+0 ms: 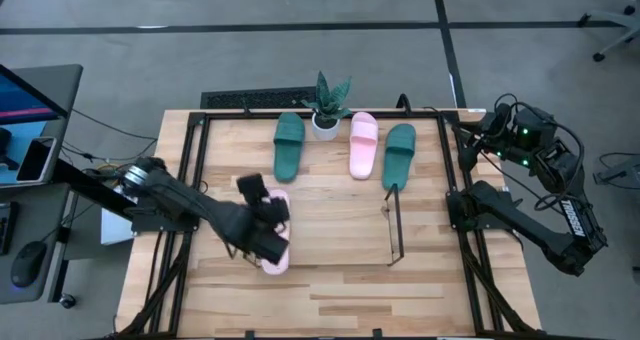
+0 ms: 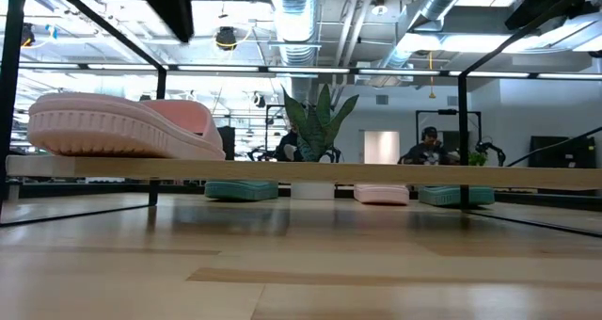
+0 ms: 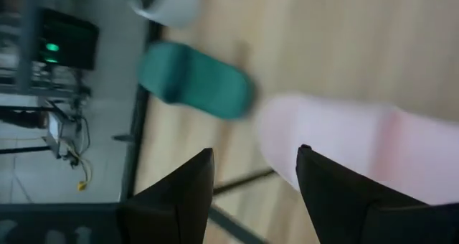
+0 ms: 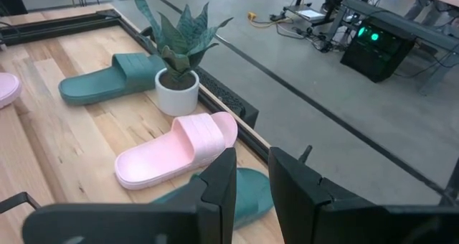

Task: Pick and place slides into the shelf
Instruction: Put the pink slide on the shelf

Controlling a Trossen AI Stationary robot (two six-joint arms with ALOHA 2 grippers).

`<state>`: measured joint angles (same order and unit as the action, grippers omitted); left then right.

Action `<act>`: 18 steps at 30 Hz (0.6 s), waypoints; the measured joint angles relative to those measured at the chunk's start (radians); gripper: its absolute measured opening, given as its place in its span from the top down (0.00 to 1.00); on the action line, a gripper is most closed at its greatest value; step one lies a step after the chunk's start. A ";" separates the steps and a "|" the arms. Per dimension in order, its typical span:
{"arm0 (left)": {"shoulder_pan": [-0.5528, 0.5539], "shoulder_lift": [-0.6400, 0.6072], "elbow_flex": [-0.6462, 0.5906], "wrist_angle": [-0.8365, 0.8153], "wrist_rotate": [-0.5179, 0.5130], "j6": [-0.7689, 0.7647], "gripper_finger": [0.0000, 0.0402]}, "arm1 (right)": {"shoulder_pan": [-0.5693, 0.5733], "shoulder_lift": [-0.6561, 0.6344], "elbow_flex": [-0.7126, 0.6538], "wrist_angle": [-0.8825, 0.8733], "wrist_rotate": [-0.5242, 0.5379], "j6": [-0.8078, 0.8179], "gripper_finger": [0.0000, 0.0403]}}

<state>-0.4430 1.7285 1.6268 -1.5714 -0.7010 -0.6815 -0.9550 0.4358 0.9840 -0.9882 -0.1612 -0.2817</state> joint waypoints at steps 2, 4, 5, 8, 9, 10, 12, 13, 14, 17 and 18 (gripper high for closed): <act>0.012 -0.055 0.000 0.000 -0.063 -0.022 0.53 | 0.000 0.000 0.000 0.000 -0.005 -0.006 0.81; 0.022 -0.116 0.000 0.000 -0.139 -0.049 0.53 | 0.000 0.000 0.000 0.001 -0.017 -0.006 0.81; 0.023 -0.148 0.000 0.000 -0.184 -0.068 0.53 | 0.000 0.000 0.000 0.002 -0.024 -0.007 0.81; 0.027 -0.244 0.000 0.000 -0.334 -0.131 0.54 | 0.000 0.000 0.000 0.013 -0.029 0.001 0.81; 0.027 -0.276 0.000 0.000 -0.383 -0.148 0.54 | 0.000 0.000 0.000 0.018 -0.030 0.004 0.81; 0.026 -0.306 0.000 0.000 -0.430 -0.162 0.54 | 0.000 0.000 0.000 0.029 -0.032 0.010 0.81; 0.017 -0.360 0.000 -0.001 -0.511 -0.177 0.55 | 0.000 0.000 0.000 0.065 -0.050 0.019 0.81; 0.009 -0.385 0.000 0.000 -0.546 -0.178 0.55 | 0.000 0.000 0.000 0.088 -0.062 0.020 0.81; 0.001 -0.405 0.000 0.000 -0.576 -0.177 0.55 | 0.000 0.000 0.000 0.115 -0.077 0.020 0.81; -0.028 -0.462 -0.026 0.000 -0.673 -0.181 0.56 | 0.000 0.000 0.000 0.235 -0.142 0.058 0.81; -0.038 -0.480 -0.046 0.001 -0.705 -0.197 0.56 | 0.000 0.000 0.000 0.285 -0.173 0.079 0.81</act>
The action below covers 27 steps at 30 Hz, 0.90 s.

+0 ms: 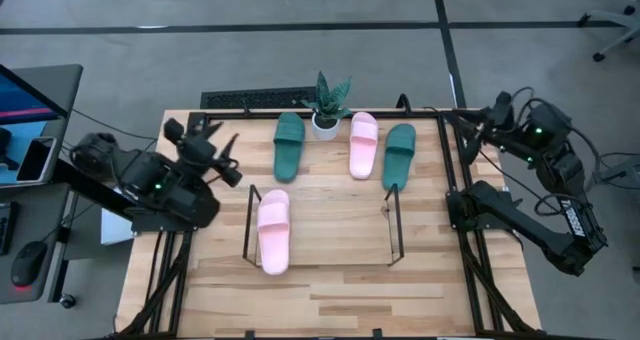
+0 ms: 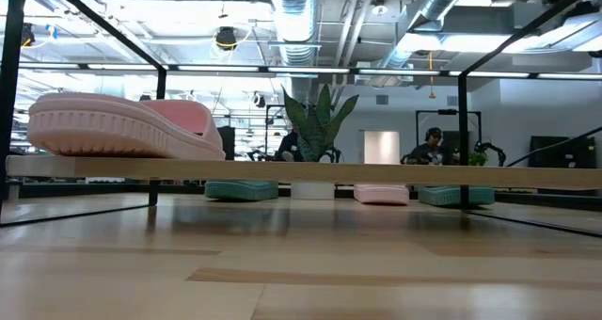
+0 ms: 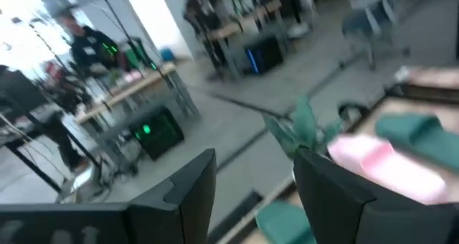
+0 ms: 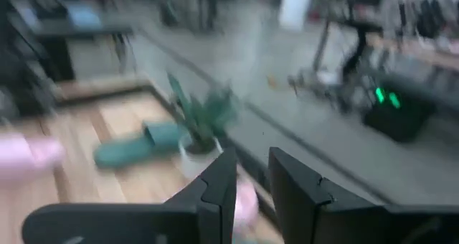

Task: Pick and place slides into the shelf
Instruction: Put the pink slide on the shelf

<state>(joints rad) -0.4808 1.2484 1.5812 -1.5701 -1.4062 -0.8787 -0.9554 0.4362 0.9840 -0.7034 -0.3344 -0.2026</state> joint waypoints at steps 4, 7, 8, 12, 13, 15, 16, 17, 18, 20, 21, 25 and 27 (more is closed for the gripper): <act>-0.036 -0.069 -0.107 -0.001 -0.052 -0.090 0.56 | 0.000 0.010 0.000 0.217 -0.104 0.116 0.81; -0.065 -0.115 -0.205 -0.001 -0.082 -0.182 0.56 | 0.000 0.047 0.000 0.355 -0.156 0.224 0.81; -0.075 -0.130 -0.238 -0.002 -0.100 -0.216 0.56 | 0.000 0.066 0.000 0.390 -0.168 0.256 0.81; -0.118 -0.195 -0.356 -0.001 -0.151 -0.331 0.56 | 0.000 0.162 0.001 0.445 -0.188 0.325 0.81; -0.128 -0.211 -0.376 -0.002 -0.155 -0.348 0.56 | 0.000 0.187 0.001 0.448 -0.188 0.332 0.81; -0.147 -0.239 -0.405 -0.001 -0.162 -0.384 0.56 | 0.000 0.234 0.000 0.451 -0.189 0.336 0.81; -0.156 -0.253 -0.411 -0.002 -0.162 -0.393 0.56 | 0.000 0.255 0.000 0.451 -0.188 0.336 0.81; -0.165 -0.266 -0.413 -0.001 -0.163 -0.395 0.56 | 0.000 0.276 0.000 0.453 -0.188 0.337 0.81; -0.172 -0.278 -0.413 -0.001 -0.165 -0.394 0.56 | 0.000 0.294 0.000 0.455 -0.188 0.337 0.81; -0.188 -0.298 -0.413 -0.001 -0.166 -0.382 0.56 | 0.000 0.333 0.006 0.447 -0.189 0.338 0.81; -0.193 -0.307 -0.413 -0.001 -0.166 -0.379 0.56 | 0.001 0.353 0.015 0.448 -0.189 0.346 0.81; -0.203 -0.336 -0.413 -0.001 -0.166 -0.373 0.56 | 0.030 0.444 0.075 0.401 -0.180 0.376 0.81; -0.207 -0.343 -0.413 -0.001 -0.166 -0.357 0.56 | 0.051 0.490 0.127 0.326 -0.131 0.361 0.81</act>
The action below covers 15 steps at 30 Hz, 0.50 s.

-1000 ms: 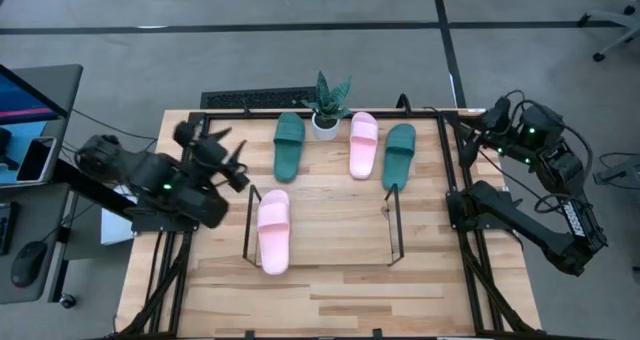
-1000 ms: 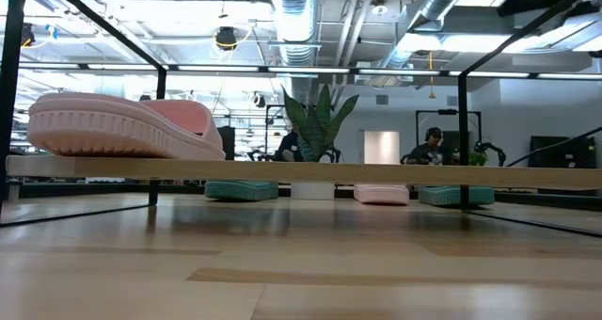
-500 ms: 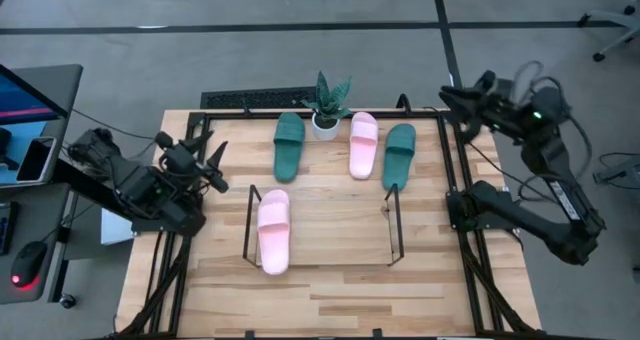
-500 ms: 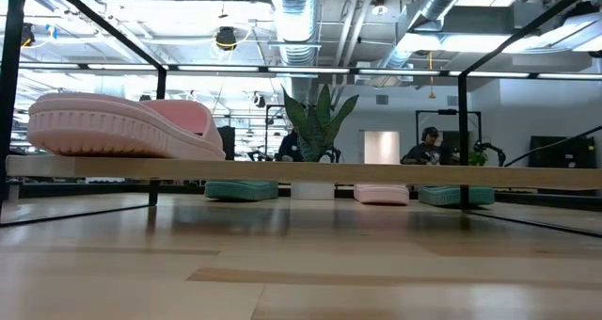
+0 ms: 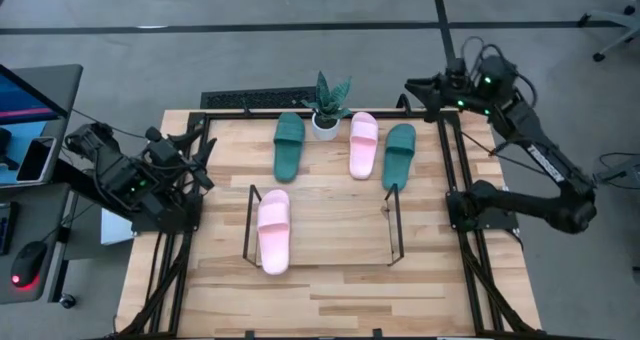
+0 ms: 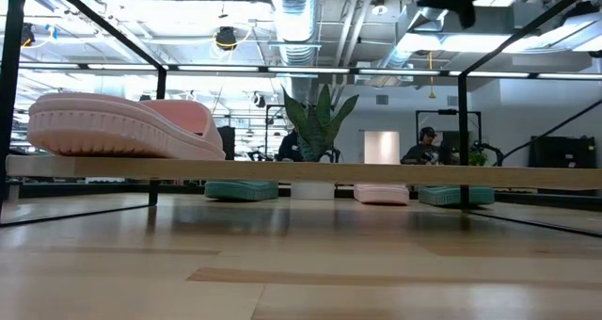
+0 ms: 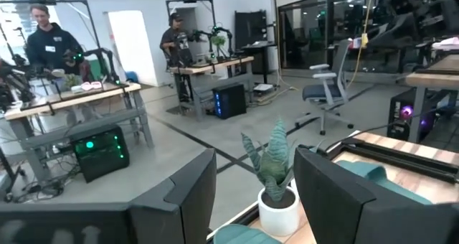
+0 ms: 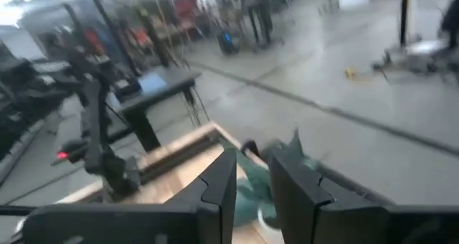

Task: Pick and place slides into the shelf
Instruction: Put the pink slide on the shelf

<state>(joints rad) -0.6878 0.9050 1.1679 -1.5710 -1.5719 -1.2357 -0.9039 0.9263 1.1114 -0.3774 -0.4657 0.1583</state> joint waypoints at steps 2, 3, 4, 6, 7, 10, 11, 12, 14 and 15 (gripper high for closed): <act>-0.001 -0.005 0.000 0.000 0.000 0.018 0.56 | 0.028 0.047 0.065 -0.105 0.090 -0.058 0.81; -0.001 -0.005 0.000 0.000 0.000 0.028 0.56 | 0.045 0.071 0.100 -0.167 0.145 -0.092 0.81; -0.001 -0.005 0.000 0.000 0.000 0.037 0.56 | 0.066 0.099 0.141 -0.228 0.211 -0.126 0.81; -0.001 -0.004 0.000 0.000 0.000 0.045 0.56 | 0.110 0.156 0.216 -0.333 0.331 -0.177 0.81; -0.001 -0.005 0.000 0.000 0.000 0.045 0.56 | 0.131 0.184 0.250 -0.382 0.383 -0.192 0.81; -0.001 -0.004 0.000 0.000 0.000 0.050 0.56 | 0.179 0.262 0.339 -0.499 0.467 -0.231 0.81; -0.001 -0.005 0.000 0.000 0.000 0.053 0.56 | 0.193 0.286 0.361 -0.525 0.477 -0.236 0.81; -0.001 -0.005 0.000 0.000 0.000 0.060 0.56 | 0.207 0.309 0.381 -0.548 0.489 -0.236 0.81; -0.001 -0.005 0.000 0.000 0.000 0.070 0.56 | 0.240 0.353 0.403 -0.588 0.530 -0.234 0.81; -0.001 -0.005 0.000 0.000 0.000 0.074 0.56 | 0.260 0.374 0.408 -0.597 0.556 -0.226 0.81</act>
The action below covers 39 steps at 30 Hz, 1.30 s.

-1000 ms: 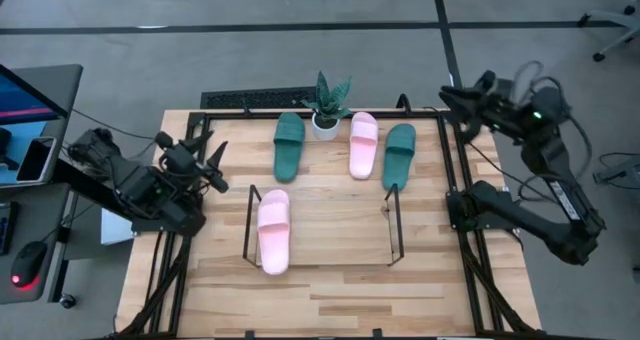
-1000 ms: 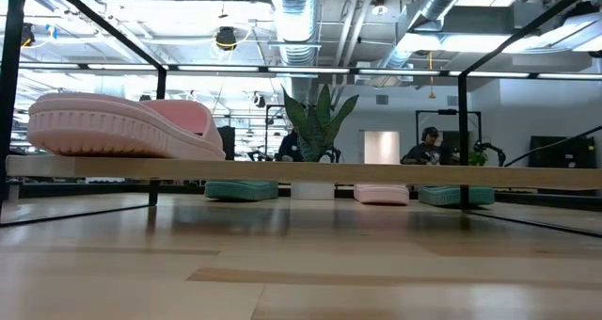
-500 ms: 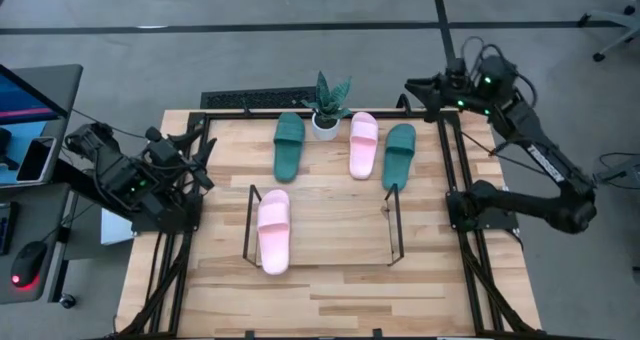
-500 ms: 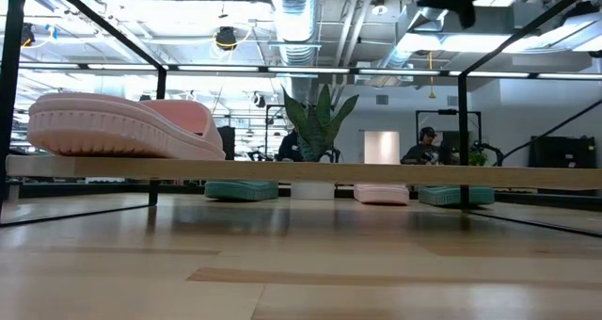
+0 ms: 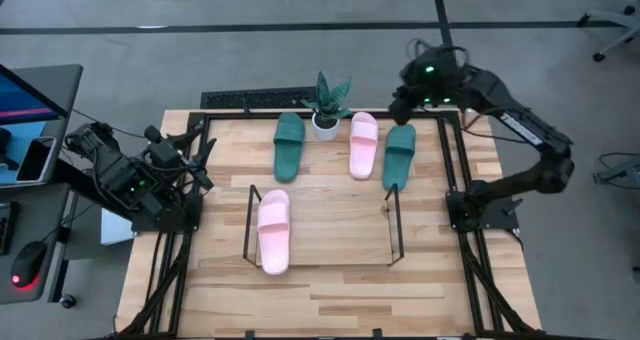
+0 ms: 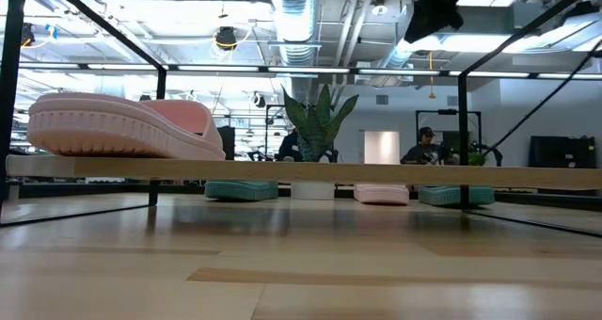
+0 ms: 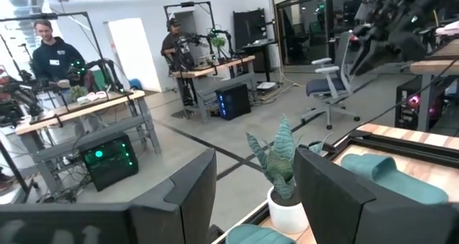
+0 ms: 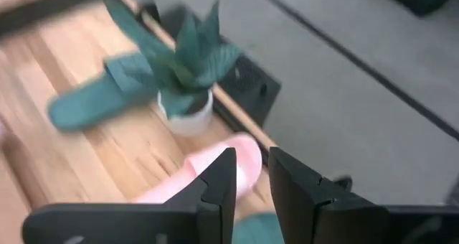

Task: Pick and place slides into the shelf
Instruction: Put the pink slide on the shelf

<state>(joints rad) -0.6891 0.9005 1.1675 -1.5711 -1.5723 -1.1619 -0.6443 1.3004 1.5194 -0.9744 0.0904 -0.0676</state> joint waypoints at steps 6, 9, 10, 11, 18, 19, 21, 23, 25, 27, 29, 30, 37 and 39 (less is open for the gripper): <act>0.000 0.000 0.000 0.000 0.004 0.007 0.56 | 0.096 0.093 0.002 0.003 0.136 0.115 0.81; 0.000 0.000 0.000 0.000 0.005 0.007 0.56 | 0.130 0.130 0.002 0.001 0.160 0.203 0.81; 0.000 0.000 0.000 0.000 0.005 0.007 0.56 | 0.141 0.139 0.002 0.001 0.175 0.235 0.81; 0.000 0.000 0.000 0.000 0.005 0.007 0.56 | 0.152 0.146 0.000 0.002 0.193 0.263 0.81; 0.000 0.000 0.000 0.000 0.005 0.007 0.56 | 0.234 0.124 -0.108 0.055 0.392 0.424 0.81; 0.000 0.000 0.000 0.000 0.005 0.010 0.56 | 0.244 0.112 -0.133 0.082 0.405 0.450 0.81; 0.000 0.000 0.000 0.000 0.006 0.026 0.56 | 0.260 0.085 -0.189 0.135 0.412 0.493 0.81; 0.000 0.000 0.000 0.000 0.006 0.040 0.56 | 0.270 0.061 -0.244 0.194 0.411 0.542 0.81; 0.000 0.000 0.000 0.000 0.006 0.042 0.56 | 0.278 0.046 -0.298 0.228 0.412 0.590 0.81; 0.000 0.000 0.000 0.000 0.006 0.042 0.56 | 0.286 0.042 -0.347 0.248 0.411 0.636 0.81; 0.000 0.000 0.000 0.000 0.006 0.042 0.56 | 0.298 0.042 -0.388 0.272 0.409 0.676 0.81; 0.000 0.000 0.000 0.000 0.006 0.042 0.56 | 0.303 0.045 -0.402 0.272 0.409 0.693 0.81; 0.000 -0.015 0.000 0.000 0.021 0.042 0.56 | 0.330 0.085 -0.424 0.280 0.391 0.671 0.81; 0.000 -0.022 0.000 0.001 0.023 0.042 0.56 | 0.328 0.094 -0.424 0.290 0.360 0.635 0.81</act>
<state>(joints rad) -0.6891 0.8788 1.1675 -1.5700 -1.5490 -1.1202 -0.3164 1.3946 1.0950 -0.6846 0.4501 0.5674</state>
